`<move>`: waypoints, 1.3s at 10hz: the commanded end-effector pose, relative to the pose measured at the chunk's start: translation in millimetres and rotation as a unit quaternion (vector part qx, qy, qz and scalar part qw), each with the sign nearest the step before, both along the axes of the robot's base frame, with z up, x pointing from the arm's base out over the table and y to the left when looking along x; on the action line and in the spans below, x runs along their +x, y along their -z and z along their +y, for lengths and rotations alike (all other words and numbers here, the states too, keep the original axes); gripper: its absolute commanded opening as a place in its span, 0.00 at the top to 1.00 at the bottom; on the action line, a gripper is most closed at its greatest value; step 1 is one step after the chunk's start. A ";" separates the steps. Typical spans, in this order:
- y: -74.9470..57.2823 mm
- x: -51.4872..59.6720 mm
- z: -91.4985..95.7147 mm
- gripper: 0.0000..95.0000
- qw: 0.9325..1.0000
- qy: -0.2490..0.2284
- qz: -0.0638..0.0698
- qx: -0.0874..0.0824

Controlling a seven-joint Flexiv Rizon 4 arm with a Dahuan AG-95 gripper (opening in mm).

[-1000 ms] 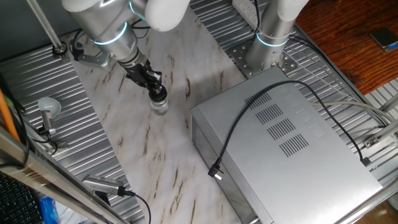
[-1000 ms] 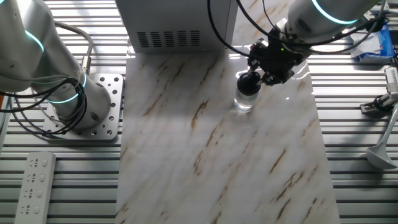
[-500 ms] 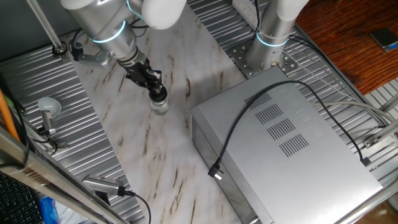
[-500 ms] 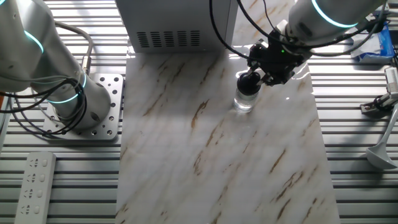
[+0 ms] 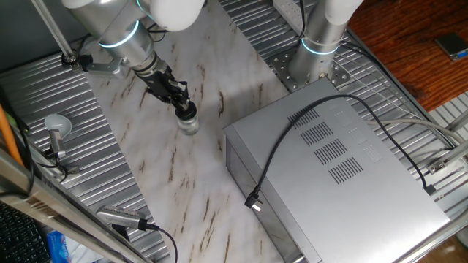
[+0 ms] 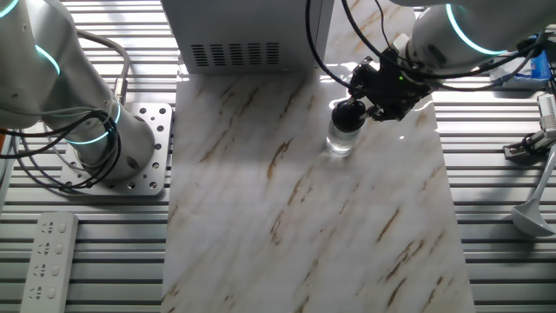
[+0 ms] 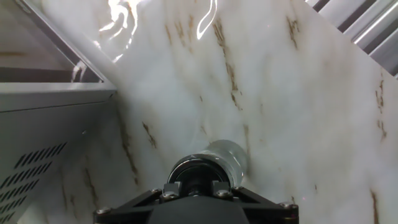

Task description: Unscrew the lid from the jar

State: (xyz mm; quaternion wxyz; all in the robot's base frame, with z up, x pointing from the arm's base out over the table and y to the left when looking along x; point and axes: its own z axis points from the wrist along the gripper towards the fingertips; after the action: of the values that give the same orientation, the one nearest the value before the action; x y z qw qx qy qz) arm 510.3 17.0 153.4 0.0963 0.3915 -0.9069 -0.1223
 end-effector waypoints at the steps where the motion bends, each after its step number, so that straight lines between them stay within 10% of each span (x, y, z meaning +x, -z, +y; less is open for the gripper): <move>1: 0.4 0.1 0.6 0.80 1.000 -0.001 0.000 0.004; 3: 0.4 0.1 0.6 0.80 1.000 -0.009 -0.002 0.005; 4: 0.4 0.1 0.6 0.60 1.000 -0.011 -0.002 0.006; 13: 0.4 0.1 0.6 0.60 1.000 -0.005 0.008 -0.009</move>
State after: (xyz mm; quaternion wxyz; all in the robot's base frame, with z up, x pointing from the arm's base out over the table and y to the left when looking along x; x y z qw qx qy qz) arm 509.7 17.9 153.1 0.1061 0.3943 -0.9053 -0.1168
